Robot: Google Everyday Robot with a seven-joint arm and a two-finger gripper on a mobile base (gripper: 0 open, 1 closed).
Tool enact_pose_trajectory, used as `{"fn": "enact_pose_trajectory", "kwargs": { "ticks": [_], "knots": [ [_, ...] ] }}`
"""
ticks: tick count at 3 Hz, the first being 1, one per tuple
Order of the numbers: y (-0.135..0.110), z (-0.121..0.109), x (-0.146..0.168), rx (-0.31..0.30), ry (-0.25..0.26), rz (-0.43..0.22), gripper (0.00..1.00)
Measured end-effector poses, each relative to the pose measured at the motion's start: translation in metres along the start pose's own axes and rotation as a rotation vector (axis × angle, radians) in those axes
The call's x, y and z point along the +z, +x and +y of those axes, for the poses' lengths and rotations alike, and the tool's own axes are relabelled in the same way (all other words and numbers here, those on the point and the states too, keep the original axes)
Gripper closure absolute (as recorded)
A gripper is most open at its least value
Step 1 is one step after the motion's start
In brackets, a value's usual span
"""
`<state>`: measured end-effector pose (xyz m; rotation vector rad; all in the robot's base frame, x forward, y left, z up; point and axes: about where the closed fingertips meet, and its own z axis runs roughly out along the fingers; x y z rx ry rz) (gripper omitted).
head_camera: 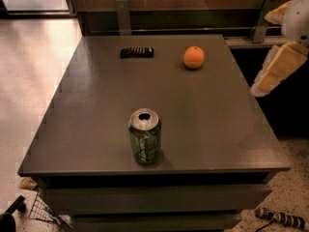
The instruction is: Move orange near green can
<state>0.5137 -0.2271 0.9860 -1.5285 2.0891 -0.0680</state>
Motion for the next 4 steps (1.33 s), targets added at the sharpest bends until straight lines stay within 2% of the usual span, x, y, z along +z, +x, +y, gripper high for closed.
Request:
{"fn": "enact_pose_trajectory", "kwargs": {
  "ticks": [1, 3, 4],
  "knots": [
    [-0.009, -0.043, 0.035, 0.075, 0.051, -0.163, 0.0],
    [-0.038, -0.1, 0.135, 0.289, 0.113, -0.549, 0.0],
    [-0.051, -0.114, 0.163, 0.346, 0.123, -0.655, 0.0]
  ]
}}
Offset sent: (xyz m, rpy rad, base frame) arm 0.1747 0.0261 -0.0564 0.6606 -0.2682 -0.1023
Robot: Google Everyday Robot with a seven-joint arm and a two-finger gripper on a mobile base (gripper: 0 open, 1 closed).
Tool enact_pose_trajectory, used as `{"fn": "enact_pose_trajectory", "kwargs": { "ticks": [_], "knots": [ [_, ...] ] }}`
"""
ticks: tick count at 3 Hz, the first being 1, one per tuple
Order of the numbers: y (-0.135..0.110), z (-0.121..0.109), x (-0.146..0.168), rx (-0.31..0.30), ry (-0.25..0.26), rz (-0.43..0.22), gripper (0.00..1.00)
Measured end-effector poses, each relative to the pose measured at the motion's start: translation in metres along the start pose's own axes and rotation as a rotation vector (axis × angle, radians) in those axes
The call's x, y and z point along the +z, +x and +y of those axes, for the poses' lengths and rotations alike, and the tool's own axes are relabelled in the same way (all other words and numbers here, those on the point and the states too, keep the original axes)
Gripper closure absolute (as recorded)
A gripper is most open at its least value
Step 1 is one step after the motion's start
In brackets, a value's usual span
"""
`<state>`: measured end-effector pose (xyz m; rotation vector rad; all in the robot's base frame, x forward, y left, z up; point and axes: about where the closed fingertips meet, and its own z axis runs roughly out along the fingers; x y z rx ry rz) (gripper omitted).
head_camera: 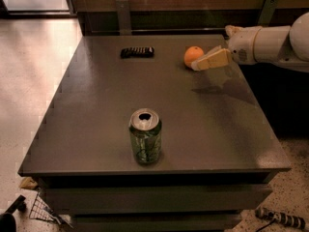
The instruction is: Move orange near green can
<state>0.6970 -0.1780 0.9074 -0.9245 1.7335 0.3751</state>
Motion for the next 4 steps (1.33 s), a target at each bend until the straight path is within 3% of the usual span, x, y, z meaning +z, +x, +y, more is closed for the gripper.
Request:
{"fn": "enact_pose_trajectory", "kwargs": {
  "ticks": [1, 2, 4],
  "knots": [
    [0.005, -0.002, 0.032, 0.069, 0.006, -0.09, 0.0],
    [0.005, -0.002, 0.032, 0.069, 0.007, -0.09, 0.0],
    [0.027, -0.004, 0.054, 0.168, -0.037, -0.167, 0.0]
  ]
}}
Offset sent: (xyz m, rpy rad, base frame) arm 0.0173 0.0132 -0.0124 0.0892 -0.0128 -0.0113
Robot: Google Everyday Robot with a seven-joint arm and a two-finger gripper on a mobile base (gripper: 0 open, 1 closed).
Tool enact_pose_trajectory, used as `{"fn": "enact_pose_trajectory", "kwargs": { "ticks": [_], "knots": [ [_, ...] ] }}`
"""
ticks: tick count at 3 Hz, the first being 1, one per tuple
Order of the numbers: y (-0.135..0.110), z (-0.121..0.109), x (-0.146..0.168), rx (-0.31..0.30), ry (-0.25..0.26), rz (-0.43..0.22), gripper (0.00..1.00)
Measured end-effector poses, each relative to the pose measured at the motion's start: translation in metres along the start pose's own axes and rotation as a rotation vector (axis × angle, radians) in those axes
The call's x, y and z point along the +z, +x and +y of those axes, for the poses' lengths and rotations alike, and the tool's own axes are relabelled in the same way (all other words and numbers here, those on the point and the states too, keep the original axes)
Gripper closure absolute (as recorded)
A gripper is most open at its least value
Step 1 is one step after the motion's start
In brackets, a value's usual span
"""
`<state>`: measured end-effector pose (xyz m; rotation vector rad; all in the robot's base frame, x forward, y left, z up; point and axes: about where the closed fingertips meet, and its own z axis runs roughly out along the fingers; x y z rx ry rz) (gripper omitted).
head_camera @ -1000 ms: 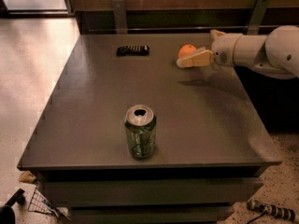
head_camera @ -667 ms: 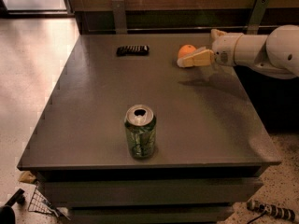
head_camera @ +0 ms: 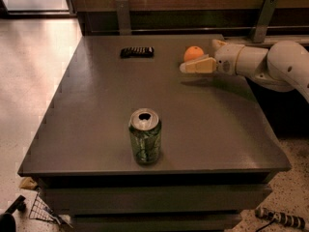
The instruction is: Move orange near green can
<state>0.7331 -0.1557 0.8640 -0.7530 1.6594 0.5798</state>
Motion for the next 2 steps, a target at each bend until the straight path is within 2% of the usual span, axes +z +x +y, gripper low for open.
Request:
{"fn": "enact_pose_trajectory", "kwargs": {
  "ticks": [1, 2],
  "knots": [
    [0.007, -0.006, 0.01, 0.035, -0.023, -0.027, 0.0],
    [0.018, -0.008, 0.02, 0.066, -0.039, -0.023, 0.0]
  ]
}}
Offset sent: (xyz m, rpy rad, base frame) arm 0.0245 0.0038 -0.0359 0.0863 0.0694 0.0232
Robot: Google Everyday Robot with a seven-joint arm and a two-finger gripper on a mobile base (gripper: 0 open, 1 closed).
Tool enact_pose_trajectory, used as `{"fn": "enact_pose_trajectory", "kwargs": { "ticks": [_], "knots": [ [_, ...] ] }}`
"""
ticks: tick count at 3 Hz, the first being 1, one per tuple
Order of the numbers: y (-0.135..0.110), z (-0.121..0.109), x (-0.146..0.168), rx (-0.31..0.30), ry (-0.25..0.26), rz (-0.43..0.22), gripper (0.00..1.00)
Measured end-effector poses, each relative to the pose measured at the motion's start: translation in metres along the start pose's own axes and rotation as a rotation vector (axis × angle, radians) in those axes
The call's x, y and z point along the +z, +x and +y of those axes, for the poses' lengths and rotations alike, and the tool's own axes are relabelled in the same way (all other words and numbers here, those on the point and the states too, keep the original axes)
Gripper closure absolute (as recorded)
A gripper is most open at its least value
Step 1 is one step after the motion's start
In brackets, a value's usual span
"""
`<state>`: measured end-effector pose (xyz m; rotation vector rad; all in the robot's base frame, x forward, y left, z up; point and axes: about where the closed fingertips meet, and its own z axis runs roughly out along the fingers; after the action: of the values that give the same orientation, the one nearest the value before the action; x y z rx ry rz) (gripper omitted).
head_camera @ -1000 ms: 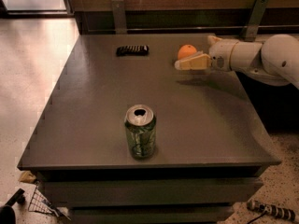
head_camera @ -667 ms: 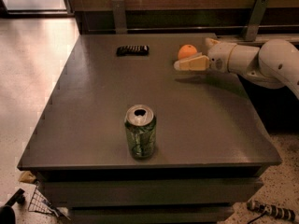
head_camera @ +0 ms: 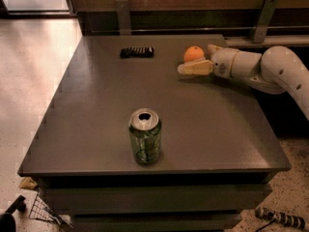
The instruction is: Move orange near green can
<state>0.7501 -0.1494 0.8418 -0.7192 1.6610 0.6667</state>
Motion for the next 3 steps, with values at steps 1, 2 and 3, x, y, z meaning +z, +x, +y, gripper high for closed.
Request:
{"fn": "enact_pose_trajectory", "kwargs": {
  "ticks": [1, 2, 3],
  "knots": [
    [-0.001, 0.0022, 0.0017, -0.003, -0.003, 0.0, 0.18],
    [-0.0009, 0.004, 0.0045, -0.002, -0.008, 0.0, 0.41],
    [-0.0008, 0.0058, 0.0069, -0.002, -0.013, 0.0, 0.65]
  ]
}}
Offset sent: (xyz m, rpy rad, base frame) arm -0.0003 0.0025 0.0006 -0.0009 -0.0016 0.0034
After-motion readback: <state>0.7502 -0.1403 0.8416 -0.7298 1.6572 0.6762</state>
